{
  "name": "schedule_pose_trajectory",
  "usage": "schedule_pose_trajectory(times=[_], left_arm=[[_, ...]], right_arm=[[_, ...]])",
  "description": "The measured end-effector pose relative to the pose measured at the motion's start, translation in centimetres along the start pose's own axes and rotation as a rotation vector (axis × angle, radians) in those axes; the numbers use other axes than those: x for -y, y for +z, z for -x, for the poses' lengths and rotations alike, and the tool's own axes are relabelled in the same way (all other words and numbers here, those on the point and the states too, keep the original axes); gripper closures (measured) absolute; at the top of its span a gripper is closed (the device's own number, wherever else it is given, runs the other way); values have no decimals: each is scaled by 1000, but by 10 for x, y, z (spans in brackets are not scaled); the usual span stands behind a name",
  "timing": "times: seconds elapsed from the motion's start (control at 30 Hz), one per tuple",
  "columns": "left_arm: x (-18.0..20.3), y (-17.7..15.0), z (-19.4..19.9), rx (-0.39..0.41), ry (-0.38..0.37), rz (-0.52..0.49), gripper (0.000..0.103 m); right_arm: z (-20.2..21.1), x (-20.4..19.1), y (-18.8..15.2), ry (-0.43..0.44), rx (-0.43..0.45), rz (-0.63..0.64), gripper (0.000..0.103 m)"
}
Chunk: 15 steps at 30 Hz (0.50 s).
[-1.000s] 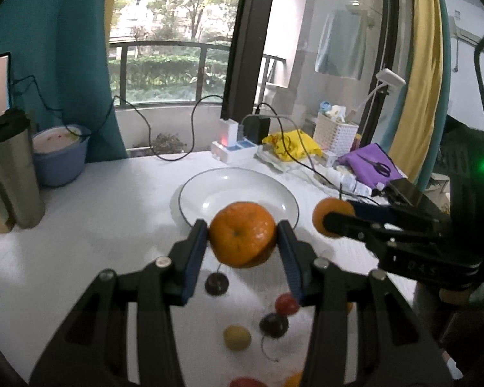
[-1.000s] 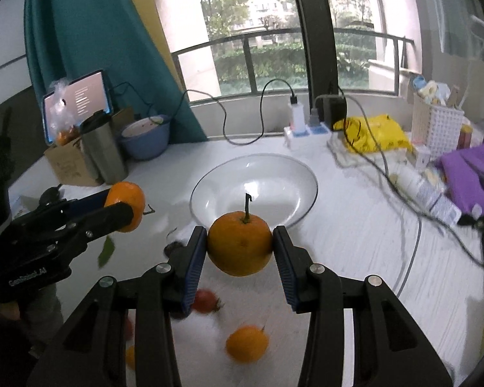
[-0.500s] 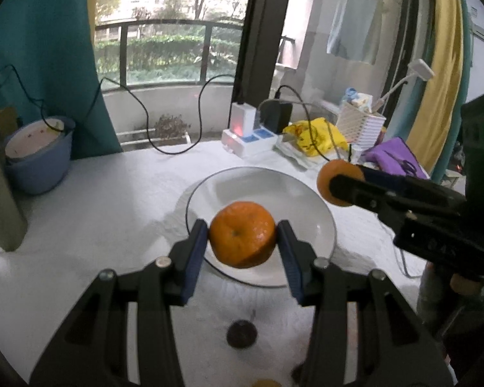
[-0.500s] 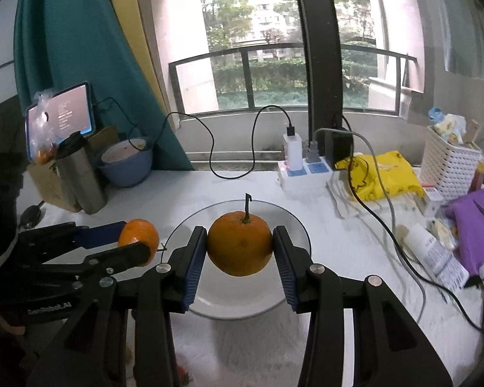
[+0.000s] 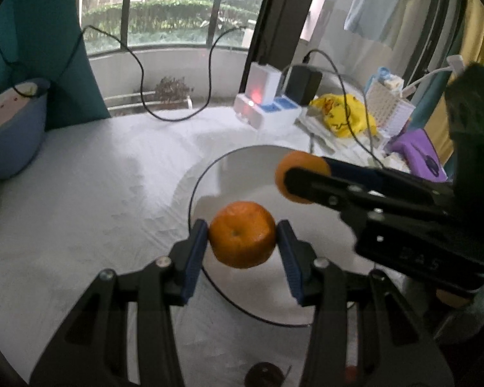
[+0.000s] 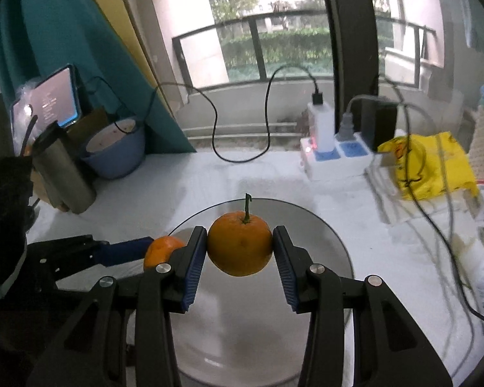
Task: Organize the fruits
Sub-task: 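Carry both oranges onto the white plate and open both grippers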
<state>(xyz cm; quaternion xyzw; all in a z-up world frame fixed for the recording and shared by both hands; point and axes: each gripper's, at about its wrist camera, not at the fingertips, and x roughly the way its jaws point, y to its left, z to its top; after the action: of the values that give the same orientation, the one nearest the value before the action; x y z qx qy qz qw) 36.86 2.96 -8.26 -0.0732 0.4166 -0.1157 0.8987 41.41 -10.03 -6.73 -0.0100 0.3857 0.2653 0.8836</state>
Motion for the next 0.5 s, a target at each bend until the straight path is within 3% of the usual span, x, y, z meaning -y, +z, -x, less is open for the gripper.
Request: schedule_pose_trajectory(times=[0.27, 0.4, 0.5], left_arm=[[0, 1, -11, -37, -17, 12, 57], [1, 2, -9, -46, -16, 14, 56], [2, 5, -4, -25, -14, 13, 50]], right_arm=[[-32, -2, 2, 22, -94, -19, 58], [-34, -1, 2, 20, -104, -19, 58], [-28, -1, 4, 7, -86, -14, 52]])
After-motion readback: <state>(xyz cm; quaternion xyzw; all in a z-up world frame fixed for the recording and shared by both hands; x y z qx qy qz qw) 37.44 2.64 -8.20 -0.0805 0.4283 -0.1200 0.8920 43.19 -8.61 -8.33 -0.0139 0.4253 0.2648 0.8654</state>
